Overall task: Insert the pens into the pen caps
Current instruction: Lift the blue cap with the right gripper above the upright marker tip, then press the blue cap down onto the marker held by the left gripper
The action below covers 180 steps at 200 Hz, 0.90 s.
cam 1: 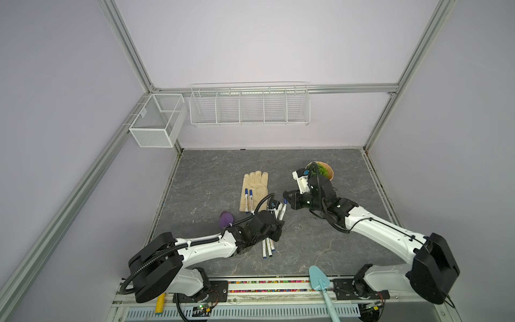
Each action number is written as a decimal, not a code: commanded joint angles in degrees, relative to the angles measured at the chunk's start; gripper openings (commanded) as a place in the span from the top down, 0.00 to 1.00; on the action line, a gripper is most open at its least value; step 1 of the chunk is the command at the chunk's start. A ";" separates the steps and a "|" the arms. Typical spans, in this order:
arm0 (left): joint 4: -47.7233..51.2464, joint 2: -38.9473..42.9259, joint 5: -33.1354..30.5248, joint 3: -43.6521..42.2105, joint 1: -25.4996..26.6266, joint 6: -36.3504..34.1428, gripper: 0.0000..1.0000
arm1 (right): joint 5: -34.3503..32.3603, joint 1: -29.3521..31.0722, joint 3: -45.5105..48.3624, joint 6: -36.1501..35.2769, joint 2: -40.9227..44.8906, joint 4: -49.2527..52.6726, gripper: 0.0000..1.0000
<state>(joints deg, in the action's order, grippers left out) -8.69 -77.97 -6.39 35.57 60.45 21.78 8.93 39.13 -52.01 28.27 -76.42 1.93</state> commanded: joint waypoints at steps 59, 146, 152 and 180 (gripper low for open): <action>-0.69 1.68 -2.26 -0.50 0.20 0.31 1.00 | 5.56 0.23 3.15 -1.52 0.82 1.98 0.93; -8.08 7.05 -0.54 -3.26 -3.49 3.88 1.00 | 25.34 -2.31 2.00 -6.55 1.05 10.53 0.93; -8.79 7.07 -0.19 -3.48 -3.49 3.88 1.00 | 26.47 -2.33 2.00 -7.02 0.72 11.00 0.93; -7.81 6.35 0.81 -2.54 -3.49 3.12 1.00 | 31.76 -2.39 -0.26 -8.44 -1.57 12.51 0.93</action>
<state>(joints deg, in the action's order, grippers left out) -9.96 -72.18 -3.40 31.59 58.81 23.14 27.11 35.31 -51.88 22.44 -75.83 5.34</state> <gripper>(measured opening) 0.110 0.119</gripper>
